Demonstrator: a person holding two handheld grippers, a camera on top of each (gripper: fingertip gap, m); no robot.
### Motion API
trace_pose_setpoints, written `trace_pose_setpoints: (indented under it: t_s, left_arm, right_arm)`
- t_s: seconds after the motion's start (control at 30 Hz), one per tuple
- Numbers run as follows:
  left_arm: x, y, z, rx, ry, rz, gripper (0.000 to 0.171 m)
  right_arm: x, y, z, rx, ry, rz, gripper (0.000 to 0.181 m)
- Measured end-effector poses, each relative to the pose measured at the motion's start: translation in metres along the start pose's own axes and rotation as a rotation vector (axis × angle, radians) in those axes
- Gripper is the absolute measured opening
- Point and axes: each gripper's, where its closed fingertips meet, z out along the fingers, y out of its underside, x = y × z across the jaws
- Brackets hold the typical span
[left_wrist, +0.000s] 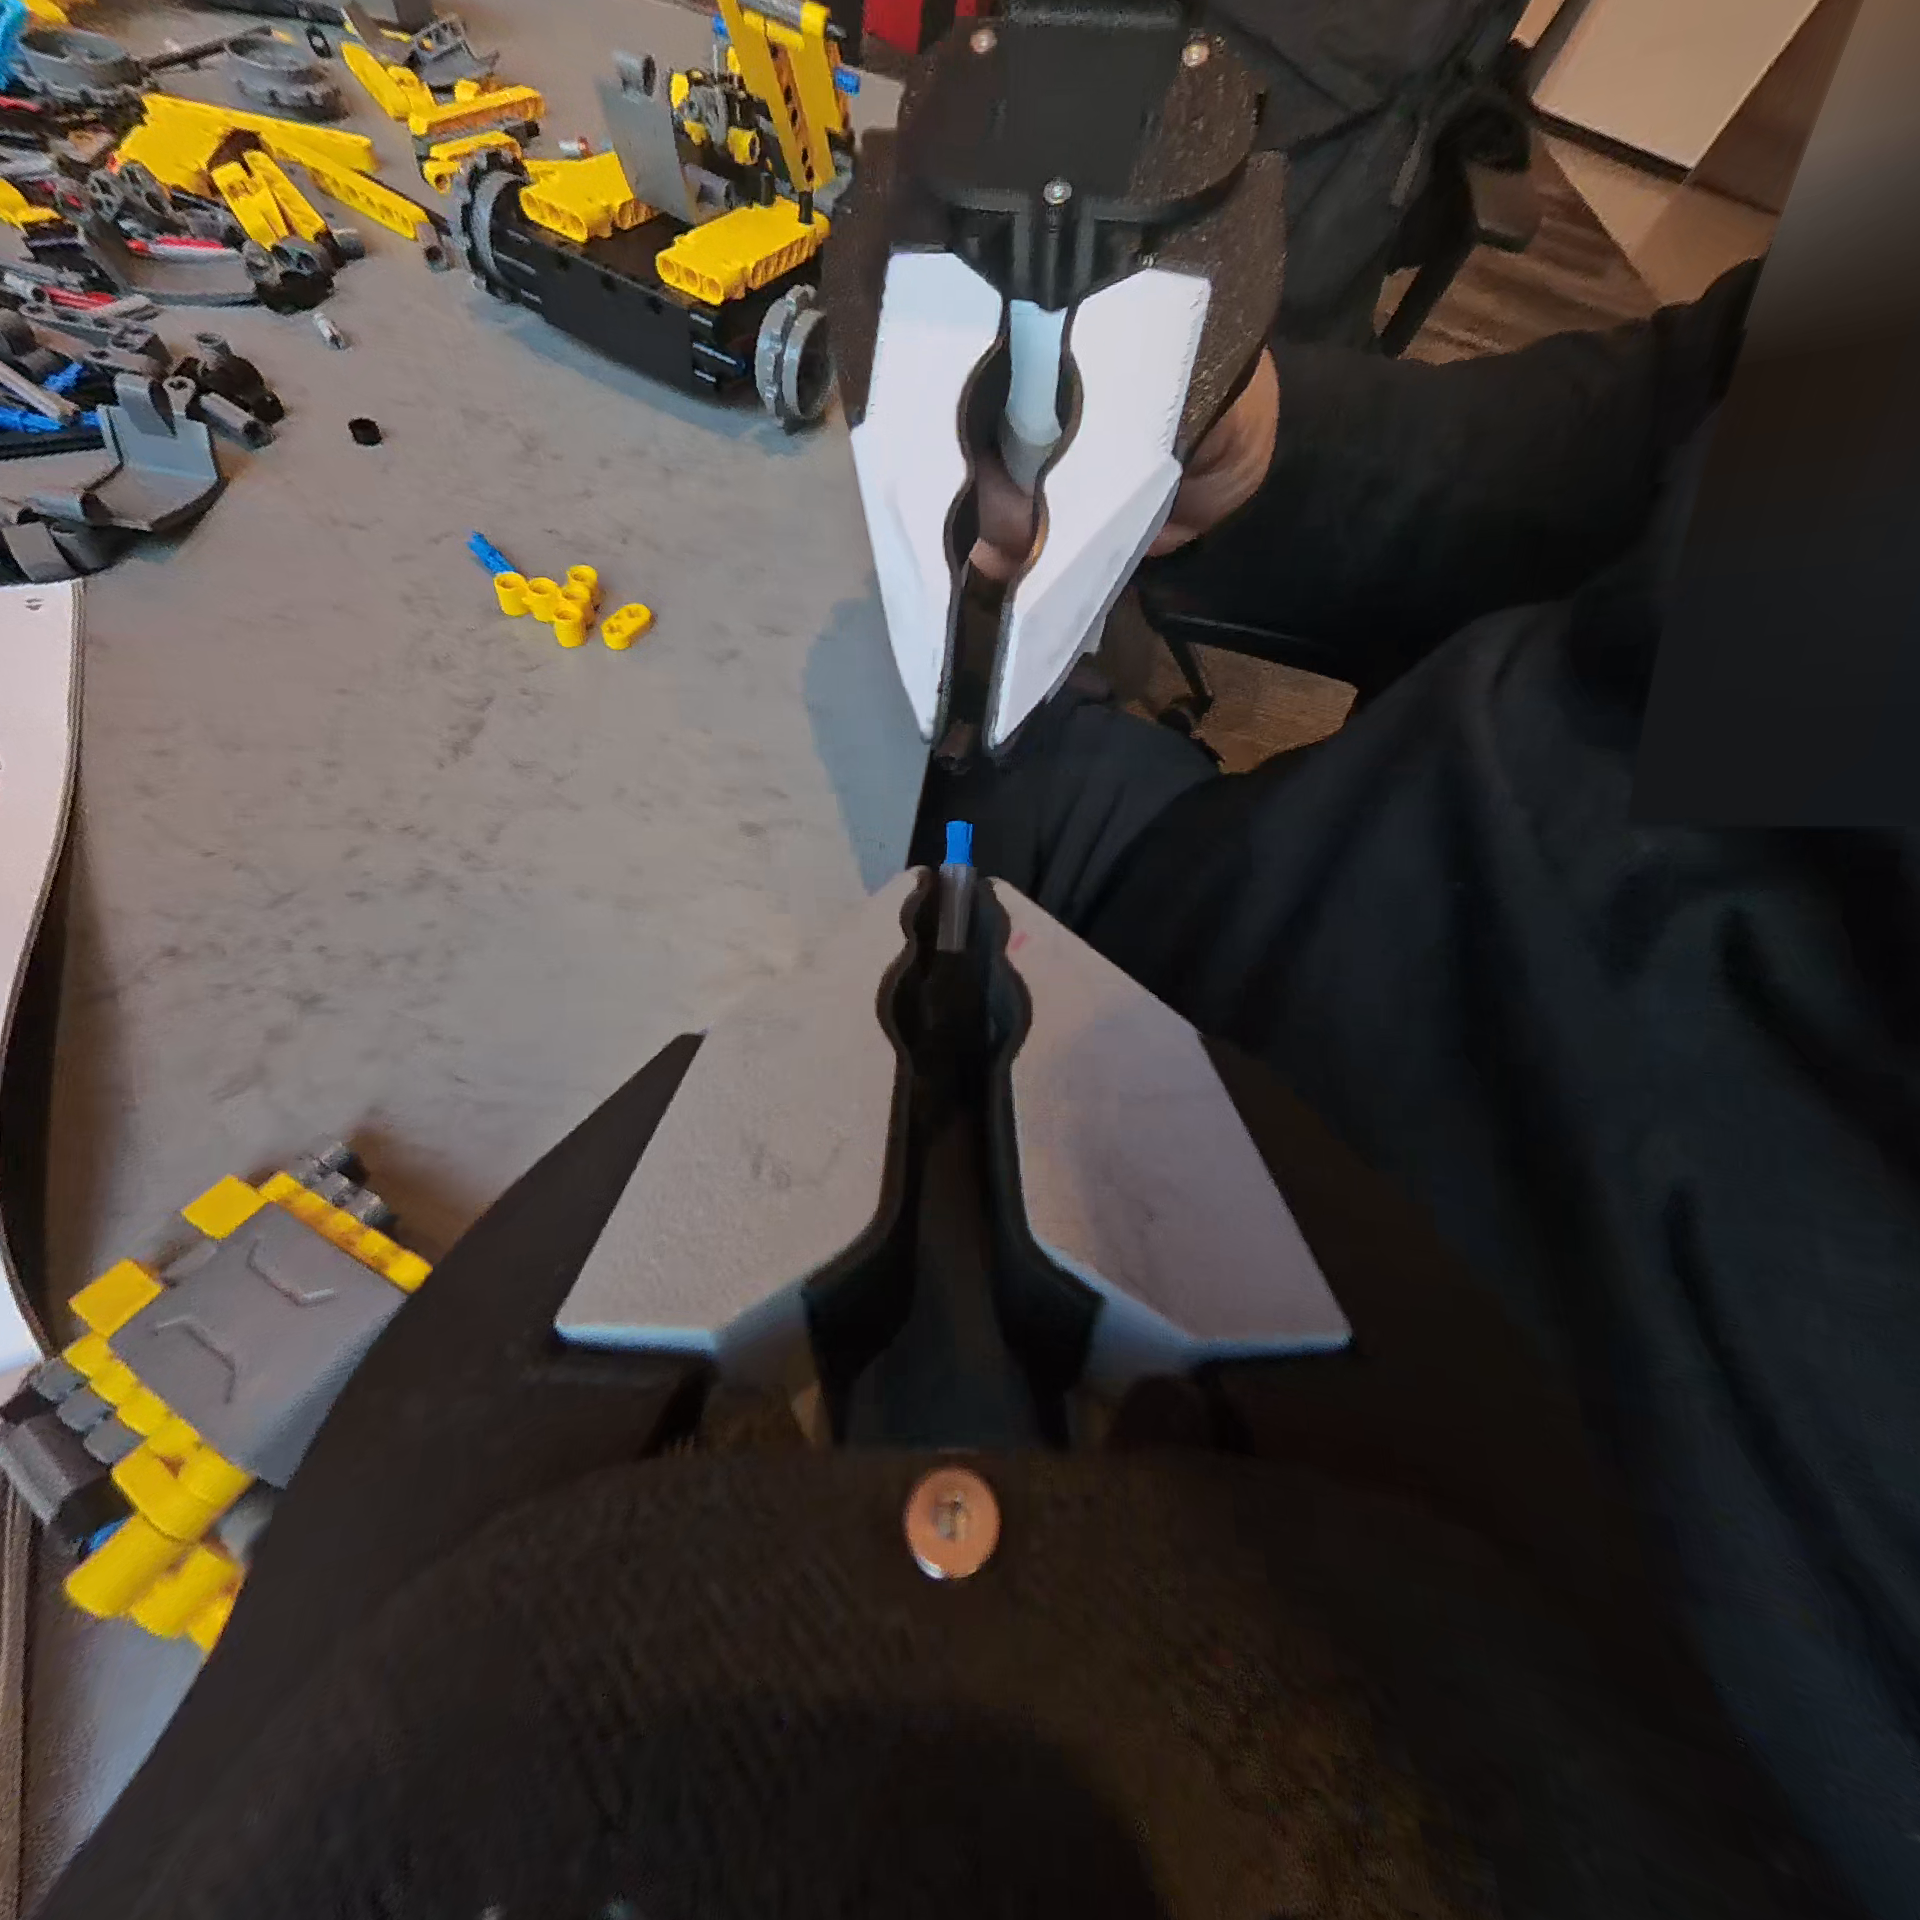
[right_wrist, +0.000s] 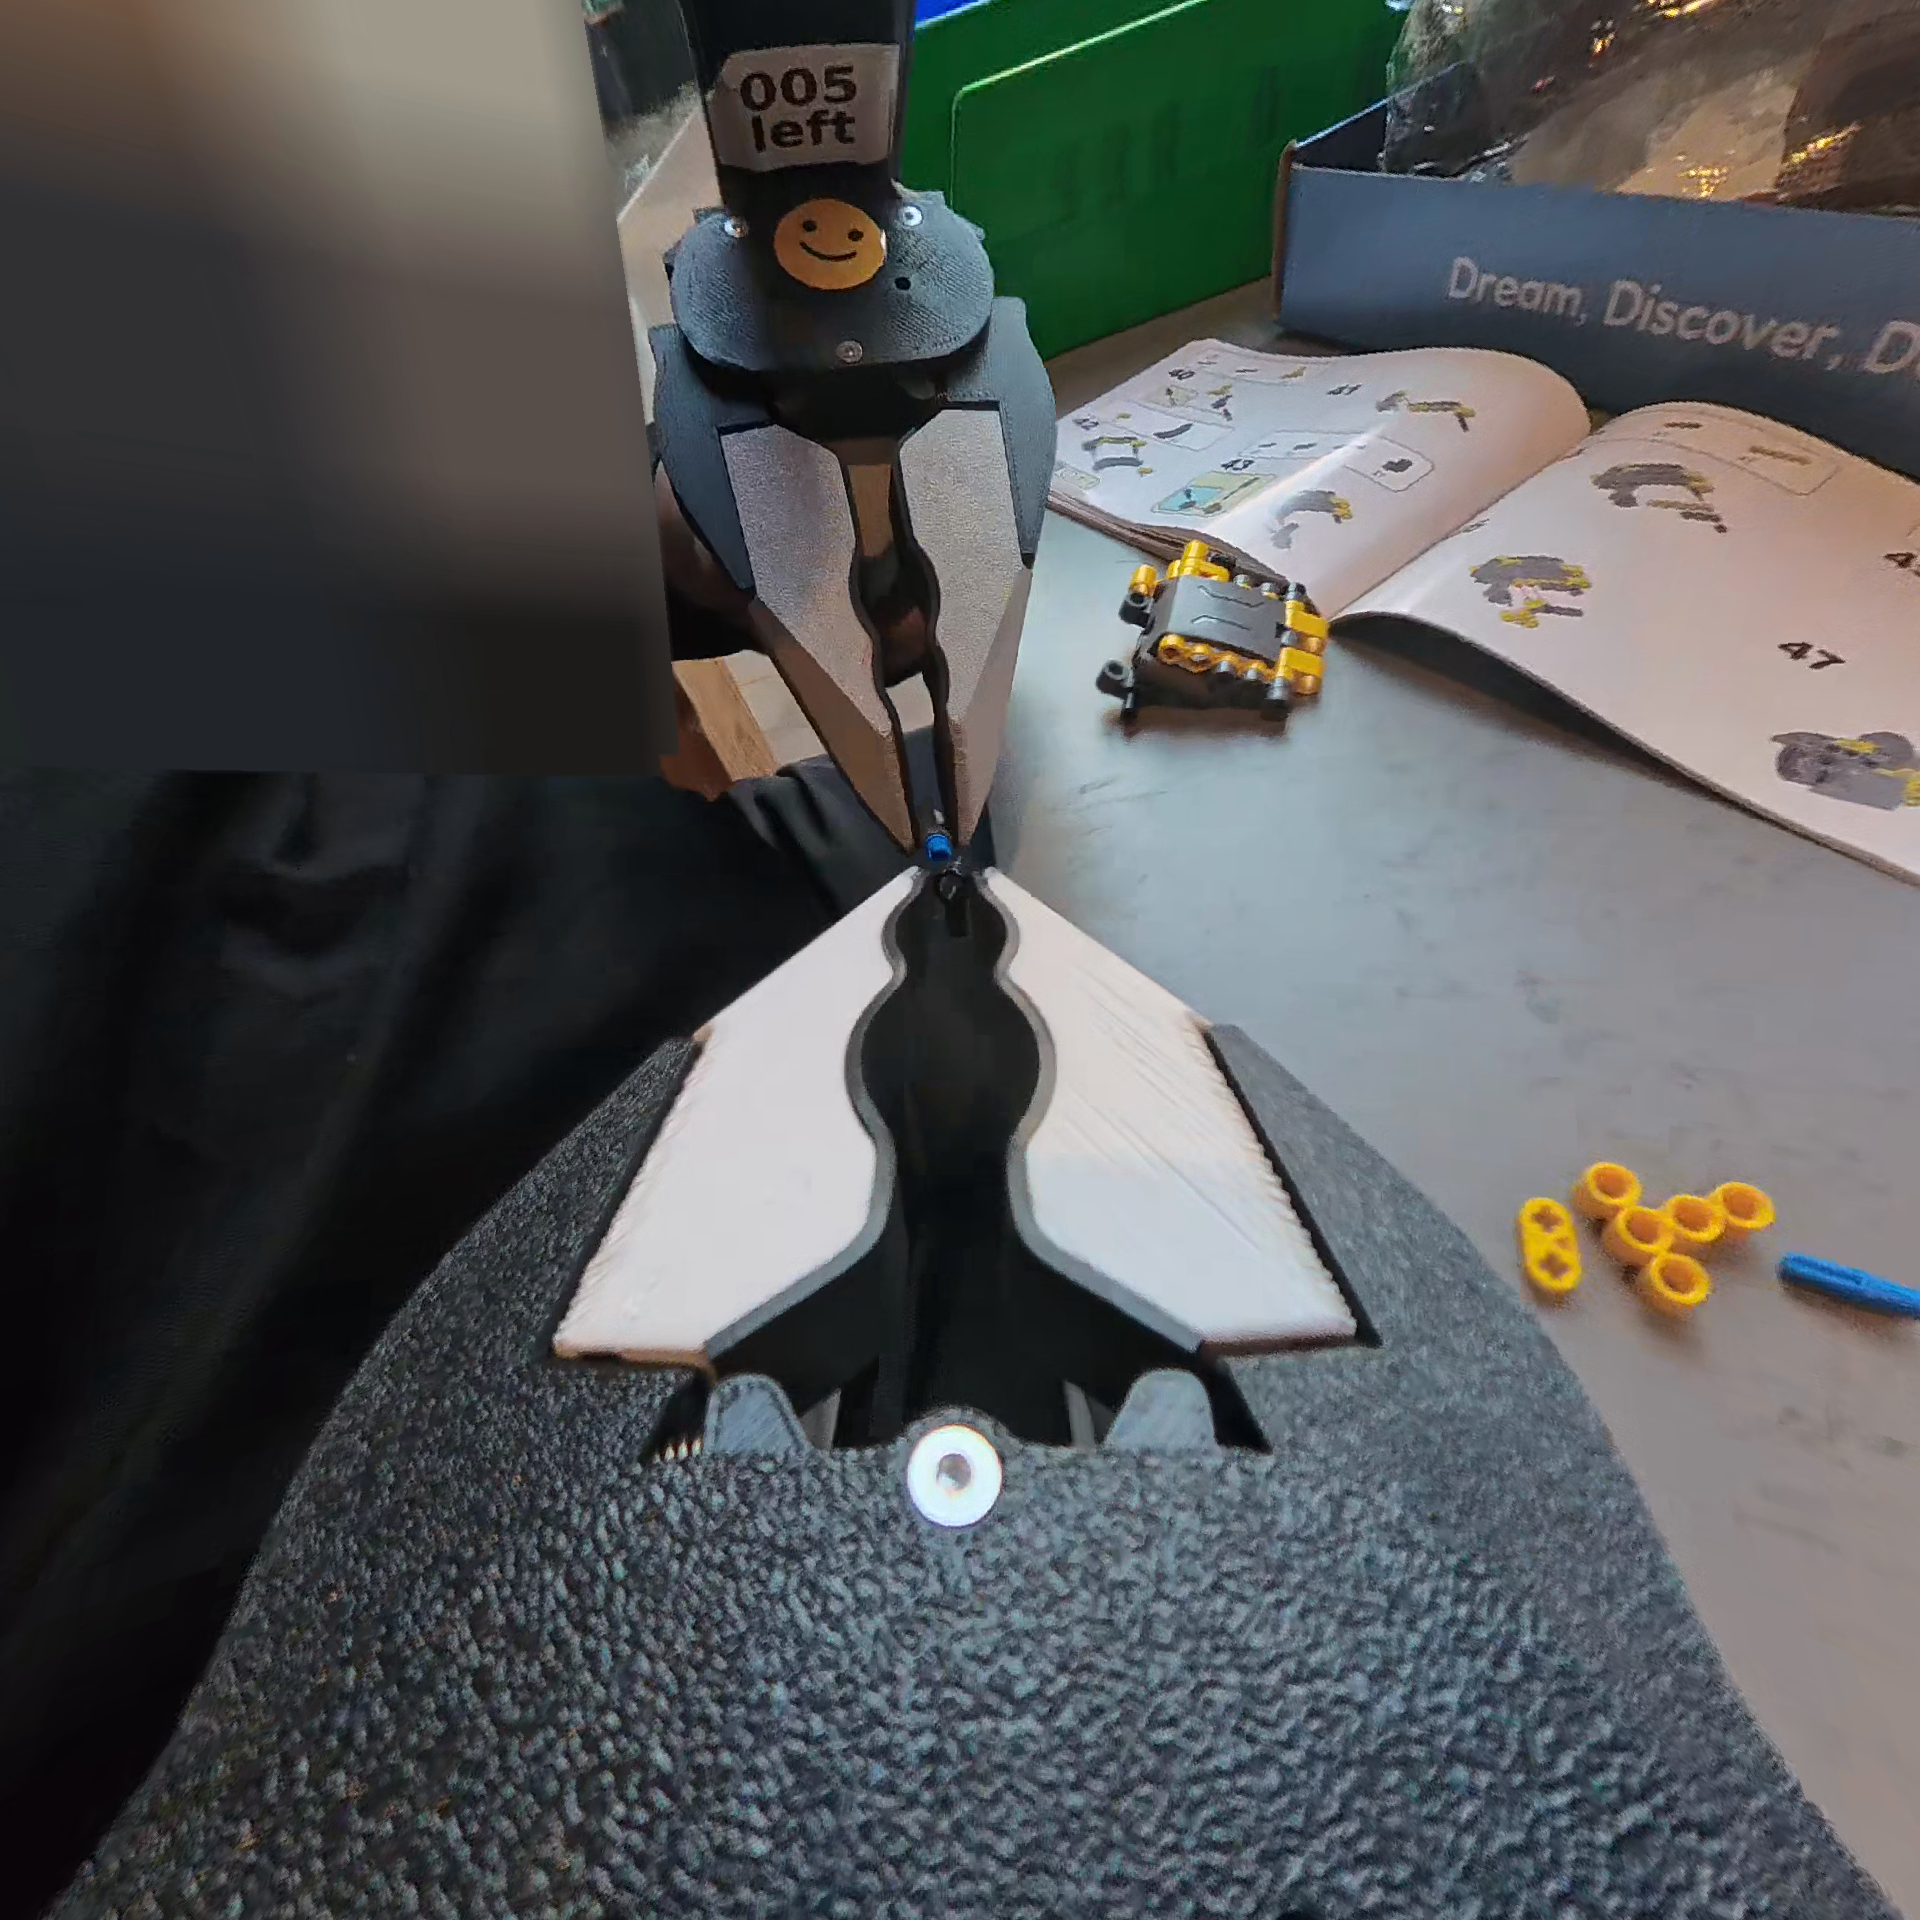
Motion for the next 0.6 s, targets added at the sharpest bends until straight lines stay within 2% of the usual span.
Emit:
trace_pose_setpoints:
  t_s: [0.2,0.4,0.6]
  left_arm:
    - [-0.004,-0.013,-0.003,0.063,0.008,0.02,0.004]
    - [-0.011,-0.012,0.0,0.052,0.015,0.027,0.004]
    - [-0.01,-0.016,-0.004,0.072,0.023,0.037,0.003]
  right_arm:
    - [-0.003,-0.011,0.0,0.023,-0.053,-0.021,0.006]
    - [0.005,-0.004,0.005,-0.035,-0.059,0.005,0.006]
    - [0.006,-0.012,0.004,-0.016,-0.051,-0.01,0.005]
